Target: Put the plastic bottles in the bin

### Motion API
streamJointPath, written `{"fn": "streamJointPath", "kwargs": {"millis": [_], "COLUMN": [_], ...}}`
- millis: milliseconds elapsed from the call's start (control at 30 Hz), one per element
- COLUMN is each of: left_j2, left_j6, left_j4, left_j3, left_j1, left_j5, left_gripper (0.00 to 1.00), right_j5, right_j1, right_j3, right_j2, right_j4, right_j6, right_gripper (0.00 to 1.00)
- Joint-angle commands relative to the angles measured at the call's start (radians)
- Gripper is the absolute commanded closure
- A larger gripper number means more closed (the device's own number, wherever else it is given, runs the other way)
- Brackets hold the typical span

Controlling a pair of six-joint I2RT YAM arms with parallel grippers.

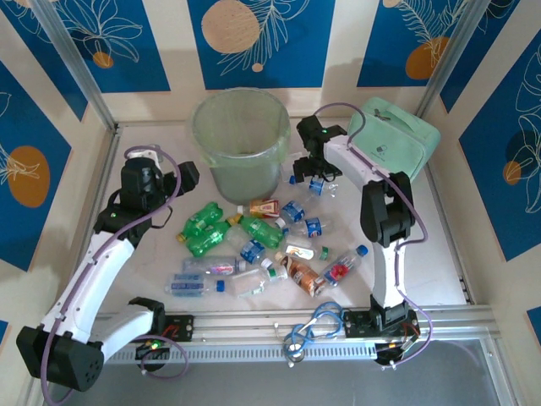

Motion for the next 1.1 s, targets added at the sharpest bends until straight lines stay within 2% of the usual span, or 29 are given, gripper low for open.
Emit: {"fn": "streamJointPath", "kwargs": {"millis": [0,133,367,600,1067], "left_j2": [0.002,0.004,0.027,0.018,0.040], "left_j6": [0.007,0.038,0.003,0.002,-0.023], "left_j4": [-0.030,-0.043,-0.035,-0.053,-0.022], "left_j3": [-0.004,0.009,0.042,0.033,0.037], "left_j1": [-0.009,-0.009,-0.009,-0.008,-0.008], "left_j5": [0.020,-0.025,0.016,-0.022,0.003], "left_gripper": [0.04,0.03,0.04,0.04,0.04], "right_j5": [0.000,-0.001,0.001,-0.011,-0.036], "right_j1": [0.010,0.015,0.015,0.015,-0.057], "right_j3": [0.067,0.082,0.076,0.126,-0.032], "right_j2": [0.031,0.065,0.097,0.152,0.079], "right_j4": [-0.054,-0.049,-0.018,-0.045,-0.011], "right_j6": [-0.041,-0.051,-0.035,-0.059,-0.003], "right_gripper": [0.07,0.06,0.05,0.06,0.08]}}
